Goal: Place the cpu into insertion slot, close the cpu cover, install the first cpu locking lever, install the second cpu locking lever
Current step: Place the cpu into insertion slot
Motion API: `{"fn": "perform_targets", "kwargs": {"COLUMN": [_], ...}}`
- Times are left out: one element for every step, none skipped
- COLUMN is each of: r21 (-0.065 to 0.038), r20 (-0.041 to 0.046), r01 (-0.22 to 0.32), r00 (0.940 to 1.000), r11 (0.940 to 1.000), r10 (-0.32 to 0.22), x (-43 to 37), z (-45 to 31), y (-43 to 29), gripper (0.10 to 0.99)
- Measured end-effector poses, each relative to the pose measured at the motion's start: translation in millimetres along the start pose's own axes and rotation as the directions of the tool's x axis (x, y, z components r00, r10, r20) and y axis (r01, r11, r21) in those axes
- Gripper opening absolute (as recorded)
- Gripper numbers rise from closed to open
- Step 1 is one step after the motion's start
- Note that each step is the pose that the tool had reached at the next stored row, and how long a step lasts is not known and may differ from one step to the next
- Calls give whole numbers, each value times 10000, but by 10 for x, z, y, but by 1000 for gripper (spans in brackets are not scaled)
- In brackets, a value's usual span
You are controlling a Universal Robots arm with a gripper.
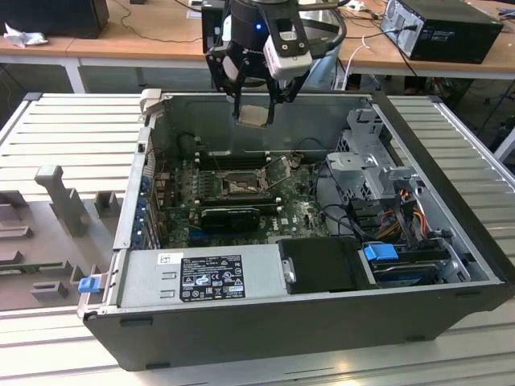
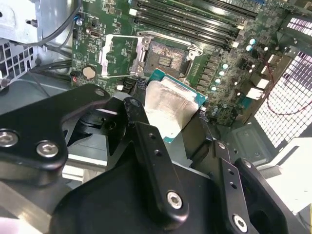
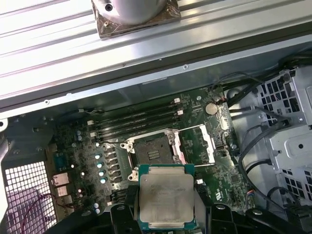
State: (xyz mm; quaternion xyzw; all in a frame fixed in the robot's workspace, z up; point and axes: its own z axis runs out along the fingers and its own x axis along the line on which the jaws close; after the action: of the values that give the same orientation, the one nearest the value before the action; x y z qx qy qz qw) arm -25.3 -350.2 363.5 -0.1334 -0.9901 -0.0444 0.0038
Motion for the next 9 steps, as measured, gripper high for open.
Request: {"fn": "perform_targets", "kwargs": {"r21": [-2, -4, -5, -6, -8, -10, -11, -13, -15], "r20": [7, 13, 17, 24, 31, 38, 45, 50, 54], "r01": [-80, -140, -193, -276, -348, -443, -507, -570, -623], "r00": [10000, 9999, 9998, 9996, 9994, 9990, 9987, 9984, 9980], "r11": [10000, 9999, 9998, 9996, 9994, 9990, 9987, 9984, 9981], "r10": [80, 140, 193, 276, 348, 443, 507, 570, 623], "x": [0, 0, 0, 0, 0, 0, 0, 0, 0], "z": [0, 1, 1, 0, 1, 0, 1, 1, 1], "y": [0, 0, 0, 0, 0, 0, 0, 0, 0], "gripper": [541, 541, 541, 541, 541, 541, 541, 541, 541]}}
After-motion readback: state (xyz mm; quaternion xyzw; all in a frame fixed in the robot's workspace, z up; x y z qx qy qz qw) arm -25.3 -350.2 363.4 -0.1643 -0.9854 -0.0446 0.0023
